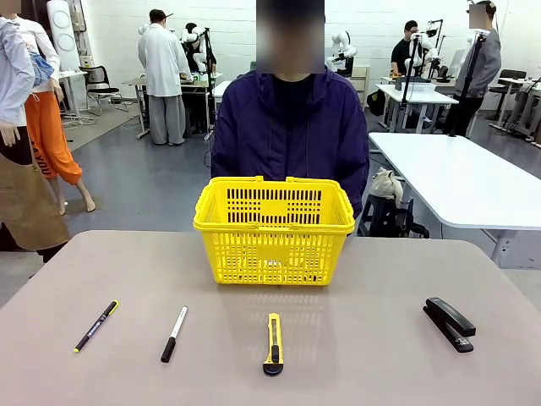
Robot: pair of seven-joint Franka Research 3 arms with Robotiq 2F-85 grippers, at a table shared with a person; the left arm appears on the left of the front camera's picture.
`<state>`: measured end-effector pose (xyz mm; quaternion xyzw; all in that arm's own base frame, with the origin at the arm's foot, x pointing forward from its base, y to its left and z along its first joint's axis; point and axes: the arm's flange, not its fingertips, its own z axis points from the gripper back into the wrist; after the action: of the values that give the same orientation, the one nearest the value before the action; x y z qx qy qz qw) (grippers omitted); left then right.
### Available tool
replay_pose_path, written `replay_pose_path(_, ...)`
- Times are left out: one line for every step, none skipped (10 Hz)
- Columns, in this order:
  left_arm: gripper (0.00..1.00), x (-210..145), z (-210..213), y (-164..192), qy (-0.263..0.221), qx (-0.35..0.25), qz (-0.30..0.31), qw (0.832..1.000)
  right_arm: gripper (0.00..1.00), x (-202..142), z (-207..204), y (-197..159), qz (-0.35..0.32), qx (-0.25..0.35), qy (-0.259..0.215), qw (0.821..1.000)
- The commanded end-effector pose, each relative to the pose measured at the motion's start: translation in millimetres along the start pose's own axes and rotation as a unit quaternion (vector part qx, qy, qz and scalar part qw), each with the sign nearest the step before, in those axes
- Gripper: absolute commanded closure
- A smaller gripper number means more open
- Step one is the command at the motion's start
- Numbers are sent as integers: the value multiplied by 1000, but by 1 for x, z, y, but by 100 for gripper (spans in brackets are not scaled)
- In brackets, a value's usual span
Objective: Place the items the person wants into the basket.
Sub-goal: Pick up the item the person points to and place it in the Market Basket.
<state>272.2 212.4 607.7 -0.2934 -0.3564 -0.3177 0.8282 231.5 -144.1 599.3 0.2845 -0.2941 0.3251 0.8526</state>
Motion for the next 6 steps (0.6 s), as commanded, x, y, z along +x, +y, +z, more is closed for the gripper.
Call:
replay_pose_path(0,0,2,0,-7,-2,-10,1000,0,-1,18,-39,-10,-21,-72,997)
replay_pose_path(0,0,2,0,-7,-2,-10,1000,0,-7,24,-56,-5,-21,-94,995)
replay_pose_path(0,0,2,0,-7,-2,-10,1000,0,-14,30,-69,12,-6,-106,994)
replay_pose_path(0,0,2,0,-7,-2,-10,1000,0,-21,36,-82,22,5,-133,991)
replay_pose_path(0,0,2,0,-7,-2,-10,1000,0,-25,39,-92,22,7,-150,988)
replay_pose_path(0,0,2,0,-7,-2,-10,1000,0,-28,41,-99,21,9,-157,987)
